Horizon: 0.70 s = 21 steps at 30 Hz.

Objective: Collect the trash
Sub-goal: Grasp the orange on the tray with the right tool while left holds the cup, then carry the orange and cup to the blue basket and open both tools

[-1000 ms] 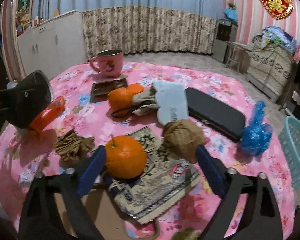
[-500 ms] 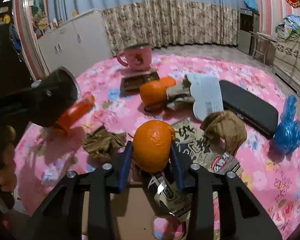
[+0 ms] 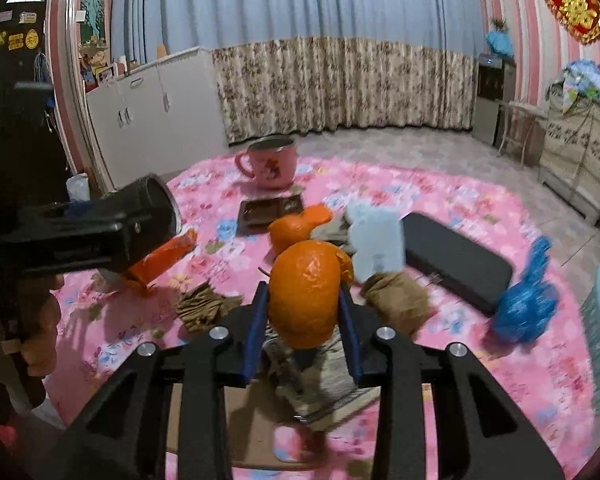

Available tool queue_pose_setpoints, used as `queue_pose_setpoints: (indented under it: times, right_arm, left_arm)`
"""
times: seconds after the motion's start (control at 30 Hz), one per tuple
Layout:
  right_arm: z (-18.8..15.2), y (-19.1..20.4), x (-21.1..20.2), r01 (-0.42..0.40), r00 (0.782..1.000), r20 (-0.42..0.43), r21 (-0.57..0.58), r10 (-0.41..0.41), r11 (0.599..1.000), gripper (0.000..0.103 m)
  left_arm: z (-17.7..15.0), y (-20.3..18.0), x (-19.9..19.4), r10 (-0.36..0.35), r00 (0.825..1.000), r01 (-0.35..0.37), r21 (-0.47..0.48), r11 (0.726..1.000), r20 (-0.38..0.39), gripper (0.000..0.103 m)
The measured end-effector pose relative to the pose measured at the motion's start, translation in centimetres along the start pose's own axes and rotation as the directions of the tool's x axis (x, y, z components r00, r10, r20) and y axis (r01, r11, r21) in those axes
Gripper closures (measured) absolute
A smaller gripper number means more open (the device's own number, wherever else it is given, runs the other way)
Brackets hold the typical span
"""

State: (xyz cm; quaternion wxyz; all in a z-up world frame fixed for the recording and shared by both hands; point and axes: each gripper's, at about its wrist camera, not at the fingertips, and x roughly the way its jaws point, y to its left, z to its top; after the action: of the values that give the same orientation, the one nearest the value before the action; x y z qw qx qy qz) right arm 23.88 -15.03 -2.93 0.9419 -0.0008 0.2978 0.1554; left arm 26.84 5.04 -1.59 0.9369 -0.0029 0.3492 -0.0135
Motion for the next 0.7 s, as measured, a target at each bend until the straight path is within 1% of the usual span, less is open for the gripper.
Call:
queue_pose_setpoints:
  times: [0.13,0.27,0.37,0.5,0.7]
  right_arm:
    - [0.7,-2.2,-1.8,0.021,0.999,0.028,0.019,-0.022,1.000,0.069]
    - [1.5,-5.0,-3.6,0.036,0.998,0.045,0.048,-0.038,0.998,0.069]
    - [2.2,-7.4,-5.1,0.072,0.995,0.065,0.058,-0.075,0.996,0.069]
    - [3.3,-10.8,-6.6,0.117,0.990,0.076,0.071,-0.123,0.991,0.069]
    - [3.9,-16.7,-9.1,0.209,0.971,0.094,0.128,-0.222,0.970,0.069]
  left_arm:
    - [0.4,-1.5,-0.5,-0.008,1.000,0.008,0.030,1.000,0.010,0.011]
    - [1.7,-3.5,-1.7,-0.030,0.998,0.028,0.043,0.999,0.048,0.011]
    - [2.9,-5.4,-2.6,-0.045,0.996,0.040,0.062,0.997,0.075,0.011]
    - [4.2,-8.6,-2.8,-0.066,0.993,0.057,0.098,0.994,0.093,0.011]
    - [5.8,-13.9,-2.3,-0.116,0.989,0.103,0.133,0.986,0.096,0.011]
